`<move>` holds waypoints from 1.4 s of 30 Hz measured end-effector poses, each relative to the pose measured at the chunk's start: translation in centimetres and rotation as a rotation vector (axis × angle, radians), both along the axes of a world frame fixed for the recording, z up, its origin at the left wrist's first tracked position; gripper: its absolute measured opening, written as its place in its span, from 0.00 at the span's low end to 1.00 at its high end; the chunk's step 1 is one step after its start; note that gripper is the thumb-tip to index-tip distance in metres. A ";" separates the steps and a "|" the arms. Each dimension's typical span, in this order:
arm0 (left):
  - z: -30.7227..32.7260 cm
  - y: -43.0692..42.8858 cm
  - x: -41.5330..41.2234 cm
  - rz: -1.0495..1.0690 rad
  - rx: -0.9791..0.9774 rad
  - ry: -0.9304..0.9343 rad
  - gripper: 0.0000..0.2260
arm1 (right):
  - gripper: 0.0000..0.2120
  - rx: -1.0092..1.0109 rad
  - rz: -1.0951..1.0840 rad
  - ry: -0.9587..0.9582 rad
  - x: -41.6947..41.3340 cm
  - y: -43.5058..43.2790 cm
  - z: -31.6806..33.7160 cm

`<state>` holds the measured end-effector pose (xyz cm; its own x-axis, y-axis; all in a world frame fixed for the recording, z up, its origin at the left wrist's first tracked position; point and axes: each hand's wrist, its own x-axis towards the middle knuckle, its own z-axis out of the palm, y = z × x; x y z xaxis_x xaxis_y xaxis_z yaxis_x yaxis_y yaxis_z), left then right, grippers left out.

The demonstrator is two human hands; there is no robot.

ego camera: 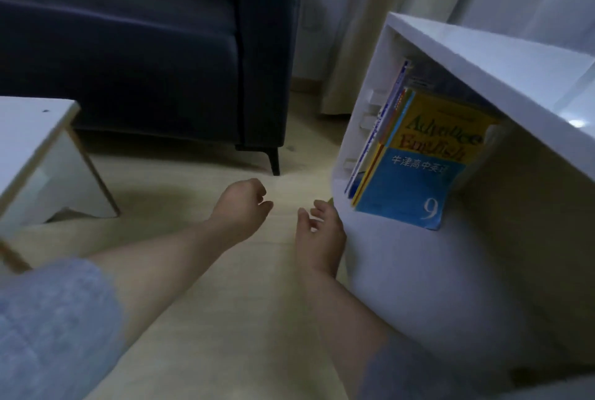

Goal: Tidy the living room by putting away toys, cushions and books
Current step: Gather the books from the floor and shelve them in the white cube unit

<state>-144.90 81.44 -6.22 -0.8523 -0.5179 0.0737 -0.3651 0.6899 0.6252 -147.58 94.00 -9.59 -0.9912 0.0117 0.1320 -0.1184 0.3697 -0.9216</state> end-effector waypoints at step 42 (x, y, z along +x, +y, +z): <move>-4.9 -22.7 55.2 0.472 0.195 0.061 0.10 | 0.15 0.587 1.048 0.085 44.6 -24.7 6.9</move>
